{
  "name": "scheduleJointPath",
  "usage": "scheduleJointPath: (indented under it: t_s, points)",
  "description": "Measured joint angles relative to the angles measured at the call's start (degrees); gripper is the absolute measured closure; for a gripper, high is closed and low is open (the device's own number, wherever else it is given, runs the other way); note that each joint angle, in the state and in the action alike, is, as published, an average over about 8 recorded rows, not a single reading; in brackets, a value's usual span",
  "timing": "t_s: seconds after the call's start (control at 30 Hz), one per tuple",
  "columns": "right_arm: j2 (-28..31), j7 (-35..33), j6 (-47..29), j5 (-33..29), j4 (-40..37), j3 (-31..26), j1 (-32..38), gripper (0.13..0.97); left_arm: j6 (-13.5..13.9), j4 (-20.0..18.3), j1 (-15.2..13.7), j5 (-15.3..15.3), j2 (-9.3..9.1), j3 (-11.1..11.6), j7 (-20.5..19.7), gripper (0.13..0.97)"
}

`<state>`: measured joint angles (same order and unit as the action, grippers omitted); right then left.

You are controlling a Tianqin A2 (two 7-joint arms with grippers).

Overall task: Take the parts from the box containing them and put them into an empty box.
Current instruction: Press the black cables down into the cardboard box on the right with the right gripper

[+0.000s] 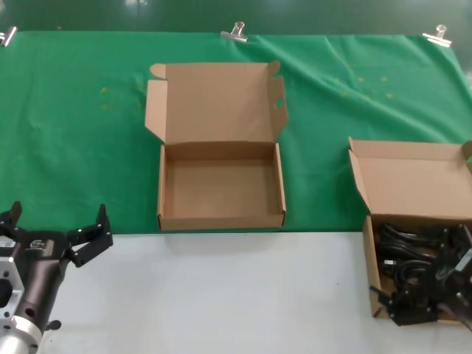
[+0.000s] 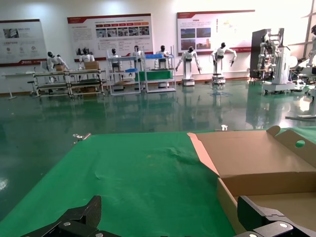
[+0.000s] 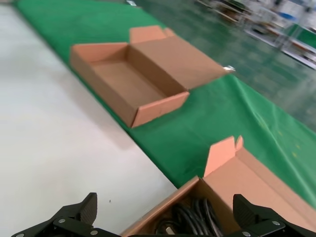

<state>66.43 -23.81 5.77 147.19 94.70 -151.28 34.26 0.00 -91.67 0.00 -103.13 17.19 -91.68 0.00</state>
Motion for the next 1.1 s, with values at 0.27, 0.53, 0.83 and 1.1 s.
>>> scheduleJointPath:
  t_s: [0.27, 0.53, 0.83, 1.1]
  points:
    - [3.45, 12.96, -17.57, -17.54, -5.0, -5.73, 11.85, 0.129, 0.0, 0.0, 0.0, 0.0, 0.0, 0.0, -0.02, 0.132]
    - [2.3, 26.88, -38.9, -39.88, -10.72, -6.39, 22.52, 0.129, 0.0, 0.0, 0.0, 0.01, 0.0, 0.0, -0.03, 0.132]
    - [-4.13, 37.89, -56.11, -64.18, -18.52, -4.11, 30.32, 0.129, 0.0, 0.0, 0.0, 0.01, 0.0, 0.0, -0.02, 0.132]
    - [-11.76, 36.89, -64.57, -75.16, -25.87, 3.33, 30.47, 0.129, 0.0, 0.0, 0.0, 0.01, 0.0, 0.0, -0.02, 0.132]
